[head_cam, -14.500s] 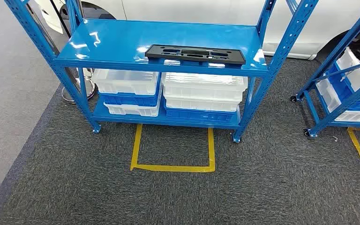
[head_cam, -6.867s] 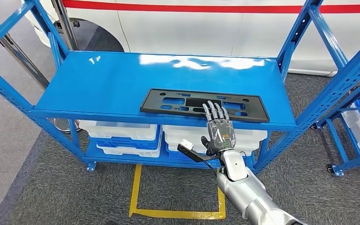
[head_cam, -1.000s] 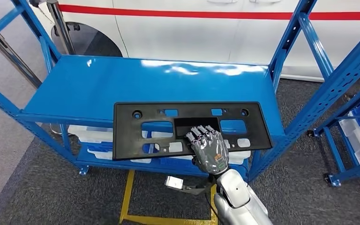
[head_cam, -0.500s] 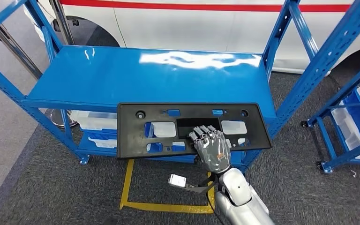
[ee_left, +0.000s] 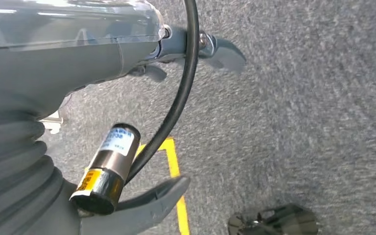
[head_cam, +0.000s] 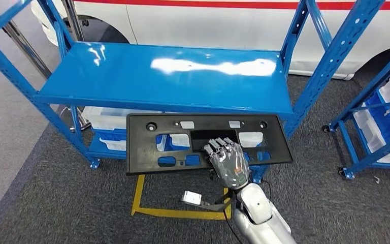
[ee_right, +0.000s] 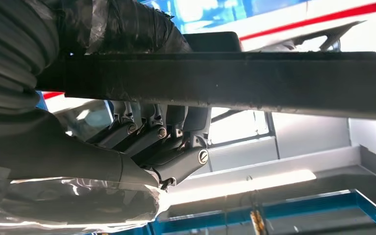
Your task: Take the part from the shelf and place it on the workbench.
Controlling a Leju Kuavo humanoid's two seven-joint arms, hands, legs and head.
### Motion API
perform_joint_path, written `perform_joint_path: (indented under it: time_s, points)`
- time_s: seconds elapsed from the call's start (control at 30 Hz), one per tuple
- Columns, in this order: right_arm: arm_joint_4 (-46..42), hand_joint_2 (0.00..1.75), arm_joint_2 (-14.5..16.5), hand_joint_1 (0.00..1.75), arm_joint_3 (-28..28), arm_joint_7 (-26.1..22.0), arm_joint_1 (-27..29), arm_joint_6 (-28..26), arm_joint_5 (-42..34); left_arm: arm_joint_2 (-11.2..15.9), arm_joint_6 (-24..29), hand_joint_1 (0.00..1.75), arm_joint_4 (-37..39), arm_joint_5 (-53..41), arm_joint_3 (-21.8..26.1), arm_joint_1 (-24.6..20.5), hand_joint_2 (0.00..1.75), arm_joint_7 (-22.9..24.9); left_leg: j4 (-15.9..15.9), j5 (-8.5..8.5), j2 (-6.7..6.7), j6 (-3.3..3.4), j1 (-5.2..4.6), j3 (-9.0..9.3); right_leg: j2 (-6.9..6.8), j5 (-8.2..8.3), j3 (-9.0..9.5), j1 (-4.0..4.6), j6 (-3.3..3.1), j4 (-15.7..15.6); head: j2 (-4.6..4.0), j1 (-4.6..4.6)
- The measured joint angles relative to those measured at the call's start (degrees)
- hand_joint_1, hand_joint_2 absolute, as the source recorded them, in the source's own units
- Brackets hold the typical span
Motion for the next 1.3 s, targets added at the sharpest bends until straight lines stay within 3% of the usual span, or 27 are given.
perform_joint_path:
  time_s: [0.03, 0.07, 0.17, 0.2, 0.23, 0.27, 0.33, 0.4, 0.47, 0.53, 0.57, 0.67, 0.7, 0.73, 0.77, 0.83, 0.9, 0.97, 1.03, 1.07, 1.13, 1.17, 1.2, 1.23, 1.3]
  points:
    - [0.1, 1.75, 0.0, 1.66, 0.0, 0.0, 0.0, 0.0, 0.0, 0.0, 0.0, 0.0, 0.0, 0.0, 0.0, 0.0, 1.75, 0.0, -0.3, 0.69, 0.14, 0.4, 0.11, -0.27, 0.07, -0.41, -0.24, -0.02, 0.34, 0.2, 0.0, 0.02]
    - [0.1, 1.75, -0.1, 1.66, 0.0, -0.1, 0.0, 0.0, -0.1, -0.1, 0.0, 0.0, 0.0, 0.0, 0.0, 0.0, 1.75, 0.0, -0.6, 1.51, 0.28, 0.89, 0.26, -0.75, 0.14, -1.87, -0.68, 0.0, 0.62, 1.1, 0.0, 0.05]
    - [0.4, 1.75, -0.1, 1.66, 0.0, -0.3, 0.0, 0.0, -0.5, -0.1, 0.0, 0.0, 0.0, 0.0, 0.0, 0.0, 1.75, 0.0, -0.8, 3.73, 0.52, 1.69, 0.26, -3.2, 0.24, -10.04, -3.1, -0.04, 1.14, 10.1, 0.0, 0.09]
    - [0.5, 1.75, -0.2, 1.66, 0.0, -0.5, 0.0, 0.0, -1.0, -0.1, 0.0, 0.0, 0.0, 0.0, 0.1, 0.0, 1.75, 0.0, -0.6, 4.38, 0.52, 1.66, 0.22, -4.2, 0.24, -11.41, -3.58, -0.04, 1.29, 13.4, 0.0, 0.09]
    - [0.7, 1.75, -0.2, 1.66, 0.0, -0.6, 0.0, 0.0, -1.6, -0.1, 0.0, 0.0, 0.0, 0.0, 0.1, 0.0, 1.75, 0.1, -0.5, 5.01, 0.52, 1.61, 0.18, -5.17, 0.23, -11.36, -3.39, -0.04, 1.38, 15.5, 0.0, 0.09]
    - [0.9, 1.75, -0.2, 1.66, 0.0, -0.8, 0.0, 0.0, -2.2, -0.1, 0.0, 0.0, 0.0, 0.0, 0.1, 0.1, 1.75, 0.1, -0.3, 5.57, 0.52, 1.5, 0.18, -6.14, 0.23, -10.17, -2.29, -0.04, 1.41, 15.6, 0.0, 0.09]
    - [1.1, 1.75, -0.3, 1.66, 0.0, -1.0, -0.1, 0.0, -3.1, -0.2, 0.0, 0.0, 0.0, 0.0, 0.1, 0.1, 1.75, 0.2, 0.5, 6.51, 0.51, 1.15, 0.2, -7.92, 0.21, -7.73, 2.67, -0.04, 1.18, 10.3, 0.0, 0.08]
    - [1.2, 1.75, -0.3, 1.66, 0.0, -1.1, -0.3, 0.0, -3.5, -0.2, 0.0, 0.0, 0.0, 0.0, 0.1, 0.1, 1.75, 0.2, 1.2, 7.26, 0.49, 0.61, 0.05, -9.17, 0.23, -8.43, 7.92, 0.17, 0.71, 2.7, 0.0, 0.04]
    - [1.4, 1.75, -0.3, 1.66, 0.0, -1.2, -0.5, 0.0, -3.7, -0.2, 0.0, 0.0, 0.0, 0.0, 0.2, 0.0, 1.75, 0.2, 1.4, 8.13, 0.48, -0.07, -0.08, -9.63, 0.26, -9.39, 9.48, 0.47, 0.19, -0.6, 0.0, 0.04]
    - [1.8, 1.75, -0.3, 1.66, 0.0, -1.3, -0.7, 0.0, -4.0, -0.2, 0.0, 0.0, 0.0, 0.0, 0.3, 0.1, 1.75, 0.2, 1.6, 8.16, 0.39, -0.84, 0.08, -10.05, 0.12, -8.39, 8.62, 0.34, -0.68, -0.7, 0.0, 0.08]
    - [2.0, 1.75, -0.3, 1.66, 0.0, -1.4, -0.9, 0.0, -4.1, -0.2, 0.0, 0.0, 0.0, 0.0, 0.4, 0.1, 1.75, 0.2, 2.5, 6.79, 0.33, -1.2, 0.18, -10.57, 0.02, -7.72, 8.05, 0.24, -1.21, -0.8, 0.0, 0.05]
    - [2.6, 1.75, -0.2, 1.66, 0.0, -1.6, -1.2, 0.0, -4.3, -0.2, 0.0, 0.0, 0.0, 0.0, 0.5, 0.1, 1.75, 0.2, 11.3, -1.35, 0.24, -1.97, 0.43, -13.11, -0.13, -5.62, 5.77, 0.12, -1.98, -0.8, 0.0, -0.02]
    - [2.8, 1.75, -0.2, 1.66, 0.0, -1.6, -1.2, 0.0, -4.4, -0.2, 0.0, 0.0, 0.0, 0.0, 0.5, 0.1, 1.75, 0.1, 14.8, -2.92, 0.24, -2.13, 0.47, -13.61, -0.13, -4.92, 4.88, 0.14, -1.96, -0.8, 0.0, -0.03]
    - [3.1, 1.75, -0.2, 1.66, 0.0, -1.6, -1.3, 0.0, -4.4, -0.2, 0.0, 0.0, 0.0, 0.0, 0.5, 0.1, 1.75, 0.1, 17.0, -3.1, 0.24, -2.22, 0.48, -13.48, -0.13, -4.27, 3.99, 0.15, -1.92, -0.7, 0.0, -0.03]
    - [3.3, 1.75, -0.2, 1.66, 0.0, -1.6, -1.3, 0.0, -4.4, -0.2, 0.0, 0.0, 0.0, 0.0, 0.5, 0.1, 1.75, 0.1, 17.5, -2.15, 0.24, -2.24, 0.49, -12.51, -0.13, -3.65, 3.08, 0.15, -1.83, -0.6, 0.0, -0.03]
    - [3.6, 1.75, -0.1, 1.66, 0.0, -1.6, -1.3, 0.0, -4.4, -0.2, 0.0, 0.0, 0.0, 0.0, 0.6, 0.0, 1.75, 0.1, 12.6, 0.76, 0.21, -1.93, 0.48, -7.63, -0.1, -2.53, 1.51, 0.14, -1.53, -0.3, 0.0, -0.04]
    - [3.7, 1.75, -0.1, 1.66, 0.0, -1.6, -1.6, 0.0, -4.5, -0.2, 0.0, 0.0, 0.0, 0.0, 0.7, -0.2, 1.75, 0.1, 4.3, 0.62, 0.11, -1.35, 0.26, -1.69, -0.1, -1.52, 0.49, 0.24, -1.01, -0.1, 0.0, -0.03]
    - [3.8, 1.75, 0.0, 1.66, 0.0, -1.6, -1.9, 0.0, -4.5, -0.2, 0.0, 0.0, 0.0, 0.0, 0.8, -0.3, 1.75, 0.1, 0.0, -0.49, 0.02, -0.78, -0.1, 0.53, -0.17, -0.48, 0.17, 0.23, -0.35, -0.4, 0.0, -0.02]
    - [4.1, 1.75, 0.0, 1.66, 0.0, -1.6, -2.1, 0.0, -4.5, -0.2, 0.0, 0.0, 0.0, 0.0, 0.8, -0.2, 1.75, 0.1, -0.5, 0.44, 0.14, -0.02, -0.06, -0.03, -0.08, 0.11, -0.02, 0.15, 0.36, -0.5, 0.0, 0.01]
    - [4.2, 1.75, 0.0, 1.66, 0.0, -1.6, -2.1, 0.0, -4.5, -0.2, 0.0, 0.0, 0.0, 0.0, 0.9, -0.2, 1.75, 0.1, -0.7, 1.1, 0.26, 0.46, 0.04, -0.43, 0.03, -0.9, -0.42, 0.14, 0.62, 0.1, 0.0, 0.03]
    - [4.4, 1.75, -0.1, 1.66, 0.0, -1.6, -2.1, 0.0, -4.6, -0.2, 0.0, 0.0, 0.0, 0.0, 0.9, -0.2, 1.75, 0.1, -0.9, 2.56, 0.49, 1.38, 0.2, -1.72, 0.24, -6.07, -1.89, 0.06, 0.95, 4.6, 0.0, 0.06]
    - [4.5, 1.75, -0.1, 1.66, 0.0, -1.6, -2.1, 0.0, -4.7, -0.2, 0.0, 0.0, 0.0, 0.0, 0.9, -0.2, 1.75, 0.1, -0.8, 3.22, 0.49, 1.66, 0.13, -2.63, 0.24, -9.08, -2.75, 0.07, 1.06, 8.2, 0.0, 0.08]
    - [4.7, 1.75, -0.1, 1.66, 0.0, -1.6, -2.1, 0.0, -4.7, -0.2, 0.0, 0.0, 0.0, 0.0, 0.9, -0.2, 1.75, 0.1, -0.6, 3.85, 0.49, 1.77, 0.07, -3.56, 0.24, -11.05, -3.37, 0.05, 1.17, 11.7, 0.0, 0.07]
    - [4.8, 1.75, -0.1, 1.66, 0.0, -1.6, -2.1, 0.0, -4.8, -0.2, 0.0, 0.0, 0.0, 0.0, 0.9, -0.2, 1.75, 0.1, -0.5, 4.45, 0.49, 1.74, 0.02, -4.51, 0.23, -11.53, -3.46, 0.04, 1.25, 14.4, 0.0, 0.08]
    - [5.0, 1.75, -0.1, 1.66, 0.0, -1.6, -2.0, 0.0, -4.8, -0.2, 0.0, 0.0, 0.0, 0.0, 0.9, -0.1, 1.75, 0.0, 0.1, 5.5, 0.49, 1.56, -0.01, -6.46, 0.22, -9.05, -1.17, 0.04, 1.24, 14.4, 0.0, 0.07]
